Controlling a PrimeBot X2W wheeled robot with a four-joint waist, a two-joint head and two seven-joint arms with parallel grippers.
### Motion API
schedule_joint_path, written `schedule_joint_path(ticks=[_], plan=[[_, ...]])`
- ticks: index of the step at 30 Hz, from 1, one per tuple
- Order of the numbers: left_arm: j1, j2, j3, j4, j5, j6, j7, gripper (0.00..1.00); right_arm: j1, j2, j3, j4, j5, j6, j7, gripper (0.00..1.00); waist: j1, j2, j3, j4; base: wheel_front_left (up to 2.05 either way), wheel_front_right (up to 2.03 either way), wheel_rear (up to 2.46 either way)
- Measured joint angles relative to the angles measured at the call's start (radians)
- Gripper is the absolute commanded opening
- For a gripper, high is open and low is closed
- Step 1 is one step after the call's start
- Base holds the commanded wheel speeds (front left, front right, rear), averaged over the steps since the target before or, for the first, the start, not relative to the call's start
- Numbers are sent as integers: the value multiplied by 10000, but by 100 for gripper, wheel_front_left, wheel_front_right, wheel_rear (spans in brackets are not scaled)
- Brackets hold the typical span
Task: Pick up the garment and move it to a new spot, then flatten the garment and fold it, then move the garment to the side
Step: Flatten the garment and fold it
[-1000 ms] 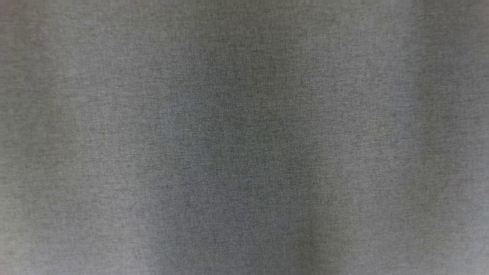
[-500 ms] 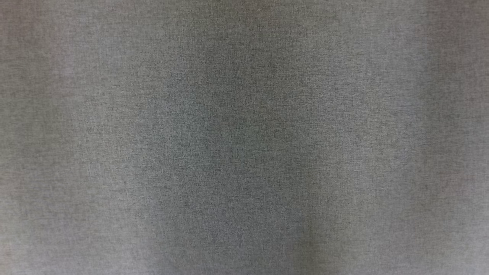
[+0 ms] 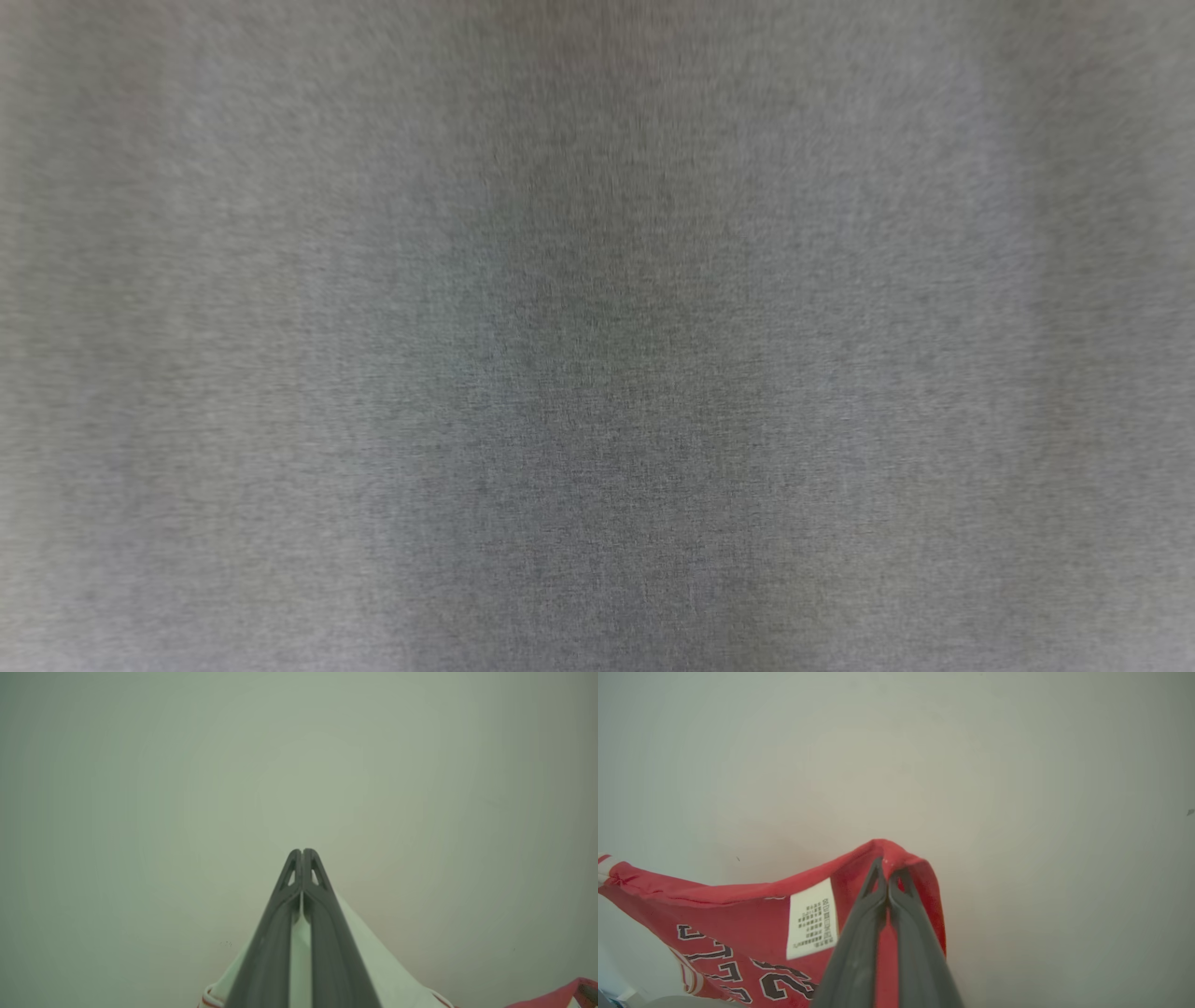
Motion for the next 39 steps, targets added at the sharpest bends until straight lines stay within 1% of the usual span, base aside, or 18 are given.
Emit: schedule_joint_path(ticks=[4,8,10,13,17,19,23,24,28,34,39], plan=[[2209,228,663,-1440,-280,134,-61,0,2128,-384,107,-876,593,0,-284,0,-1,-2,-613,30,0,0,0],[4798,221,1547,-3499,-301,738,-71,0,4251,-867,71,-1645,1037,0,-376,0,-2,-2,-1275,50,0,0,0],[6102,201,1818,-4383,-125,1020,-71,0,5306,-1095,-15,-1833,1206,0,-382,0,-2,-3,-1595,71,0,0,0],[8128,153,2245,-5599,59,1503,-71,0,6790,-1158,-236,-2236,1269,0,-385,0,-2,-2,-2074,96,0,0,0],[10569,-65,2909,-6822,63,1912,-71,0,8415,-1066,-596,-2826,1252,0,-387,0,-3,-3,-2657,113,0,0,0],[11716,-313,3120,-7319,90,1965,-73,0,9195,-1074,-477,-3003,1057,0,-385,0,-3,-3,-2911,119,0,0,0],[13905,-608,3147,-7586,81,1877,-73,0,10305,-1062,-495,-3317,928,0,-387,0,-3,-3,-3358,130,0,0,0],[14800,-869,3185,-7655,12,1845,-73,0,10767,-1081,-587,-3394,934,0,-387,0,-3,-3,-3547,135,0,0,0],[16152,-1538,3350,-7599,19,1776,-73,0,11735,-1154,-953,-3434,717,0,-387,0,-2,-3,-3833,201,0,0,0],[17855,-2667,3405,-7168,268,1563,-73,0,13441,-997,-1791,-3578,159,0,-387,0,0,-2,-4208,327,0,0,0],[18999,-3306,3530,-6525,593,1292,-73,0,14739,-825,-2504,-3881,-347,0,-387,0,0,-2,-4518,330,0,0,0]])
